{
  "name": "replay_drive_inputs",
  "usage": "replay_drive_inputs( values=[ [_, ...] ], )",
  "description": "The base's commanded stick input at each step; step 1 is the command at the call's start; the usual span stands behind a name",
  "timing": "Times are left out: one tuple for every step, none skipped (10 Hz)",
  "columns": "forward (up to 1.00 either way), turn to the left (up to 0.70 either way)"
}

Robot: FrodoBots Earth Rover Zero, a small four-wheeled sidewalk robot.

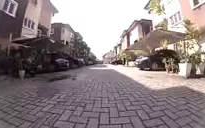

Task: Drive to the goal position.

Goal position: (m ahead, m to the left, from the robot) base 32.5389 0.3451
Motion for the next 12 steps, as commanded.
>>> replay_drive_inputs(
  values=[
    [0.69,0.03],
    [0.69,0.03],
    [0.69,0.03],
    [0.69,0.03],
    [0.69,0.03],
    [0.69,0.03],
    [0.69,0.03],
    [0.69,0.03],
    [0.69,0.03],
    [0.69,0.03],
    [0.69,0.03],
    [0.69,0.03]
  ],
)
